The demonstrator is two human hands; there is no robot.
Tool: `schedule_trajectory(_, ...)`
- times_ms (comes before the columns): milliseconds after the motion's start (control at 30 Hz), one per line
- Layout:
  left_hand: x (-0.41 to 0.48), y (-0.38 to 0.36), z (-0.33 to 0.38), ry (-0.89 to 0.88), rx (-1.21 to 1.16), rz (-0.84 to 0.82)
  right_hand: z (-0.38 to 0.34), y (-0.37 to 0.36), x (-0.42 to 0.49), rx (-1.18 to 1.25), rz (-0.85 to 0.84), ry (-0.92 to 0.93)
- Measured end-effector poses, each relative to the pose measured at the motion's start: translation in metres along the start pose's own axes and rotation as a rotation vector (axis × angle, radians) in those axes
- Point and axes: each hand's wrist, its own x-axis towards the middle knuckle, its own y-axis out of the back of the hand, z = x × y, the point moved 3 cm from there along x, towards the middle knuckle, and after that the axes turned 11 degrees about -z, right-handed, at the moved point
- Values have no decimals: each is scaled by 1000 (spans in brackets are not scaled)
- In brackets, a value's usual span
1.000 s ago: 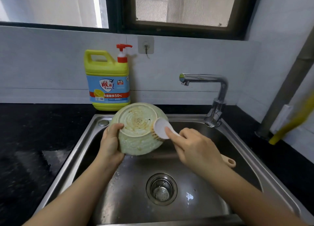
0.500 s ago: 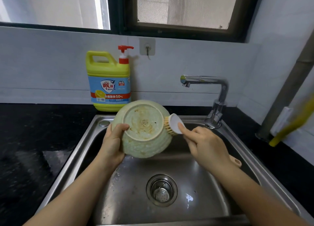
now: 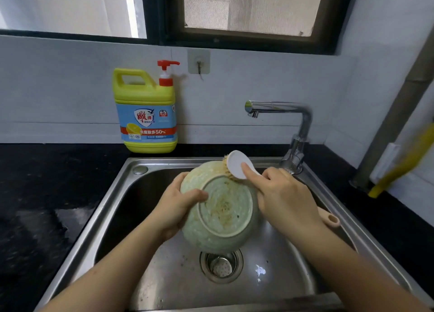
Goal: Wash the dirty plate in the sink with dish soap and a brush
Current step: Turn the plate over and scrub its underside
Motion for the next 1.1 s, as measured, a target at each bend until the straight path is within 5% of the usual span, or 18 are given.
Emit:
schedule_trajectory(200,1,7,2,-84,-208,157,-10,3,-6,-91,-45,-88)
schedule_trajectory(333,-1,3,2,-88,-153,116,-18,0,-4,-160,-70,-124)
schedule_trajectory(600,-2,-3,2,-110,-108,103,-51,-7,-7,-110,-22,92)
schedule_trajectory(833,0,-3,1,-100,-51,123,-22,-7,-1,-151,-101,-117)
schedule_trajectory(1100,-1,1,2,-140,-34,133,-49,-11,-4,-62,-59,72)
